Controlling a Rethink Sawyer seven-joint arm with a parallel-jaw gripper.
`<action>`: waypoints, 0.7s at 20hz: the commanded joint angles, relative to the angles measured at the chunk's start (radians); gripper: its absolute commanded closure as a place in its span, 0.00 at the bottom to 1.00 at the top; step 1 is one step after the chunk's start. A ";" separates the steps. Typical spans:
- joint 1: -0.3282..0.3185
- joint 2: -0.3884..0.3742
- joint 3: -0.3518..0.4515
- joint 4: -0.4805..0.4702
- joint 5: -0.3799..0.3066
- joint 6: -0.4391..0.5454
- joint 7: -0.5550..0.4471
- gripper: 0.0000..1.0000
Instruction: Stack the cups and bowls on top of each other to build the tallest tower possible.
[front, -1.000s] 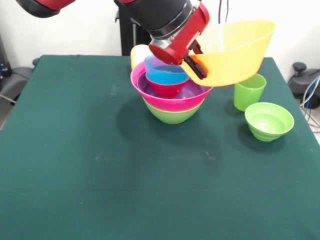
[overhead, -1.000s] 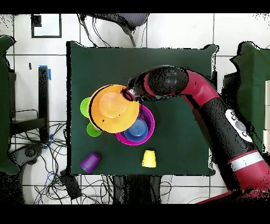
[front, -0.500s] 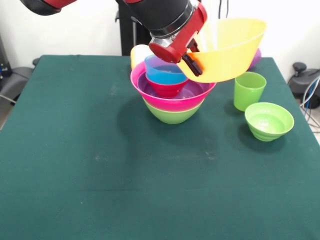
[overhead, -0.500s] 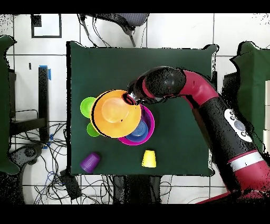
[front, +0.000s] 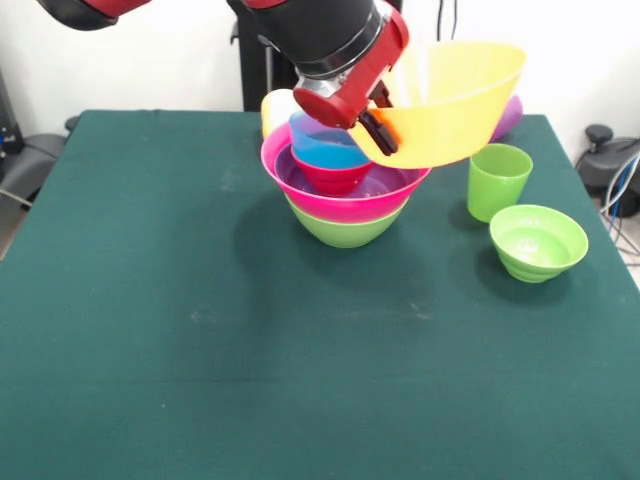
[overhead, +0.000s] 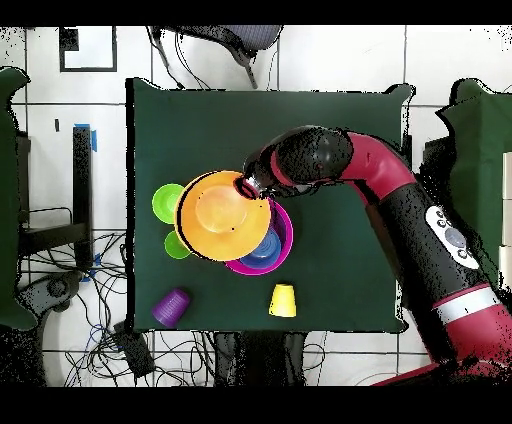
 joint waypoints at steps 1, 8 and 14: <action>0.040 -0.005 -0.074 -0.086 -0.087 0.192 -0.129 1.00; 0.046 -0.006 -0.076 -0.095 -0.140 0.228 -0.141 1.00; 0.043 -0.003 -0.063 -0.100 -0.157 0.244 -0.141 1.00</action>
